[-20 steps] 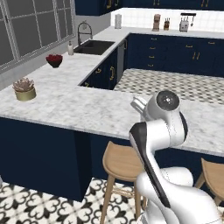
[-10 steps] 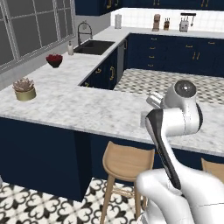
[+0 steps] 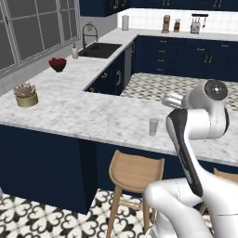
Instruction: Take a straw from the drawer in front and place it inside the glass cup on the dining counter.
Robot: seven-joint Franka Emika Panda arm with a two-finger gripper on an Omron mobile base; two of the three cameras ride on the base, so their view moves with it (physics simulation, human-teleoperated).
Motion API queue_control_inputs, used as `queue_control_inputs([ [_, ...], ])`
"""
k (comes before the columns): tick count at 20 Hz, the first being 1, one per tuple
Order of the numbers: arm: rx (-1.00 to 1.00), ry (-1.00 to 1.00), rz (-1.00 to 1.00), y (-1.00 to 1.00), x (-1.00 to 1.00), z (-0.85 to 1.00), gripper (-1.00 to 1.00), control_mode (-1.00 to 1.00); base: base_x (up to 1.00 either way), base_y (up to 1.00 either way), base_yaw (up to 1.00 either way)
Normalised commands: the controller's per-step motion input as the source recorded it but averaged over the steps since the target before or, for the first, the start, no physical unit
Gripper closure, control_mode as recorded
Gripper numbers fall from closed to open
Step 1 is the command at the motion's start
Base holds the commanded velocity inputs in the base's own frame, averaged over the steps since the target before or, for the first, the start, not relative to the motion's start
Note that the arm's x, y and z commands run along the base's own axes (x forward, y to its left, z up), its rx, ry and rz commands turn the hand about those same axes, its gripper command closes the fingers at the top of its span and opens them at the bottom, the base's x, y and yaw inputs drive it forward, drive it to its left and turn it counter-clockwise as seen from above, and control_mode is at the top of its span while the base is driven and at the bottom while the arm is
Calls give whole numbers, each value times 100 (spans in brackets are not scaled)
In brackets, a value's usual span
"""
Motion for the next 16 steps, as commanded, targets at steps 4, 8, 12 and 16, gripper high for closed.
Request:
queue_control_inputs([
  [4, -1, -37, 43, 0, 10, 11, 100, -100, 0, 0, 0],
  [8, 0, -40, 48, 1, 4, 0, 100, -100, 0, 0, 0],
  [12, 0, -16, 60, 0, 2, 5, 100, -100, 0, 0, 0],
  [16, 0, -11, 61, 0, 14, 31, 100, -100, 0, 0, 0],
])
